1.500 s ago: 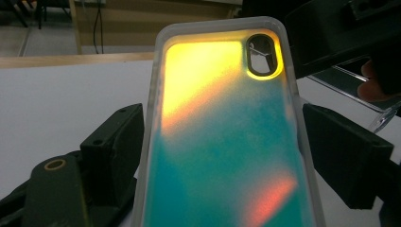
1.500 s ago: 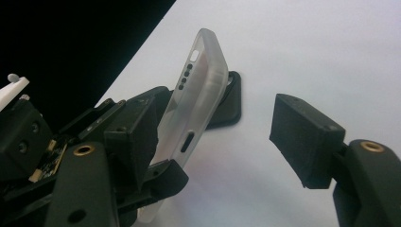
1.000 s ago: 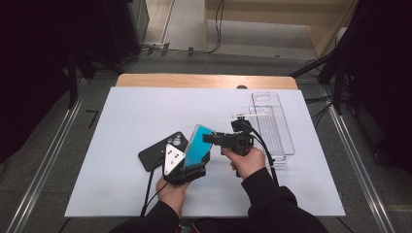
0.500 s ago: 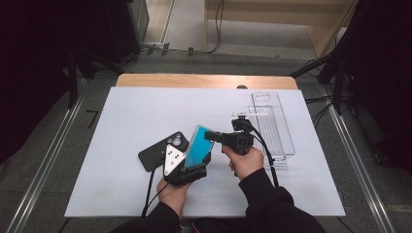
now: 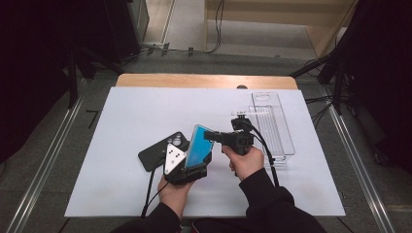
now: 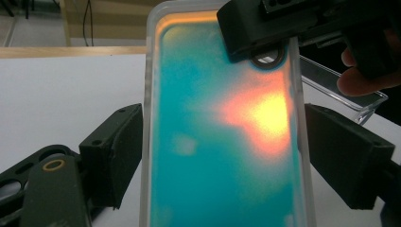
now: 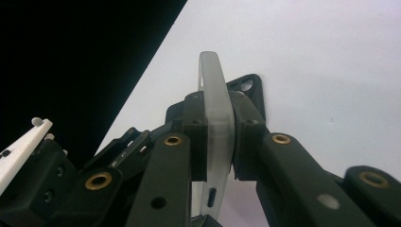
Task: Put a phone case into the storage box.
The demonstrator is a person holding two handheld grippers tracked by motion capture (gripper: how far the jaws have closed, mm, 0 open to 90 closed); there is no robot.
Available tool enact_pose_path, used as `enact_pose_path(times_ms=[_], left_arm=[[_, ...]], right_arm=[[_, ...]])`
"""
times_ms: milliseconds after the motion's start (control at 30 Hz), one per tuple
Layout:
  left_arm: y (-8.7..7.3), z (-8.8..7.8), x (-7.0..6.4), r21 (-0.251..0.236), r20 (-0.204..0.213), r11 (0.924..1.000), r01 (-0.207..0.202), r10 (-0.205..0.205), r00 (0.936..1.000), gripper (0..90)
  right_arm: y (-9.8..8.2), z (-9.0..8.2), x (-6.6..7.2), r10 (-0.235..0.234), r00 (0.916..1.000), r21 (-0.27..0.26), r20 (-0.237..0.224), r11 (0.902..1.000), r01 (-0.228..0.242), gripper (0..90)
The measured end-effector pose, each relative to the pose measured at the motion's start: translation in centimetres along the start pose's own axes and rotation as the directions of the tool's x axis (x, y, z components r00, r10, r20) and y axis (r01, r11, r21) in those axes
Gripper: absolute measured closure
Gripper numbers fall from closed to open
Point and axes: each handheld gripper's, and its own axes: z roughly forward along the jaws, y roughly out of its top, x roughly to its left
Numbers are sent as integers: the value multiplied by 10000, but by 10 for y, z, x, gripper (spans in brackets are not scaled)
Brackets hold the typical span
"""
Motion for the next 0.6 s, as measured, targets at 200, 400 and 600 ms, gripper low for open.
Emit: enact_pose_path(times_ms=[200,400,600], left_arm=[[6,-1,0,496,318,9982,325,-341,9989,128],[11,-1,5,1217,589,9891,833,-910,9941,130],[18,2,15,2264,966,9695,944,-1187,9882,138]], right_arm=[[3,-8,1,-357,9991,-296,220,9989,363,772],[3,-15,2,-891,9927,-406,818,9949,926,772],[1,-18,7,-1730,9751,-405,1388,9828,1801,771]])
